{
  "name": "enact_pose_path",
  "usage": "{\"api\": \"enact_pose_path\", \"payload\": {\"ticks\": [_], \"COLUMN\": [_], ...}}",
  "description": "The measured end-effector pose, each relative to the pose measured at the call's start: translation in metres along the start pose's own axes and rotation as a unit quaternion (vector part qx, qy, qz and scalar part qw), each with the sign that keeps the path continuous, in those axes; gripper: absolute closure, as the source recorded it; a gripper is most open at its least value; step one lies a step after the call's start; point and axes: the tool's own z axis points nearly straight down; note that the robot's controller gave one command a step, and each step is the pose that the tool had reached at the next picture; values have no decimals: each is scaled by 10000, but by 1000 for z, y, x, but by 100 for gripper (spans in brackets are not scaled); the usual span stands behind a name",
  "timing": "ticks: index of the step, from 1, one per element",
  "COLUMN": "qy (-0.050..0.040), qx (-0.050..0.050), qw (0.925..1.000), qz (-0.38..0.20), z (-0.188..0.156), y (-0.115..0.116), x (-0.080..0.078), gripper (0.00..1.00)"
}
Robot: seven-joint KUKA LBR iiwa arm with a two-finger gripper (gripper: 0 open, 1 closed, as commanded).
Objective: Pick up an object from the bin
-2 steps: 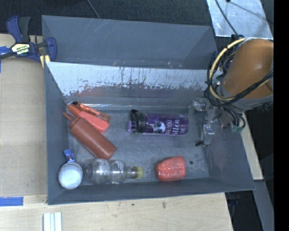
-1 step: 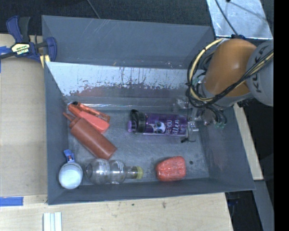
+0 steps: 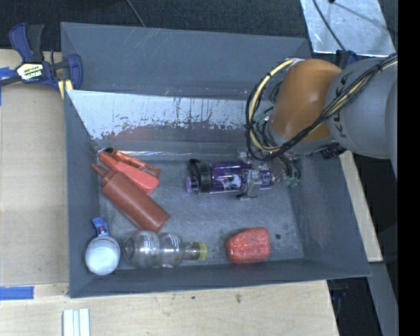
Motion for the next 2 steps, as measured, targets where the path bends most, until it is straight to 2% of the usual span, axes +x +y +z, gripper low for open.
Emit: {"api": "enact_pose_path", "payload": {"ticks": [1,2], "qy": [0,-4], "qx": [1,1], "qw": [10000,9999], "qz": [-2,-101], "z": [0,-157], "y": [0,4], "x": [0,16], "gripper": [100,100]}}
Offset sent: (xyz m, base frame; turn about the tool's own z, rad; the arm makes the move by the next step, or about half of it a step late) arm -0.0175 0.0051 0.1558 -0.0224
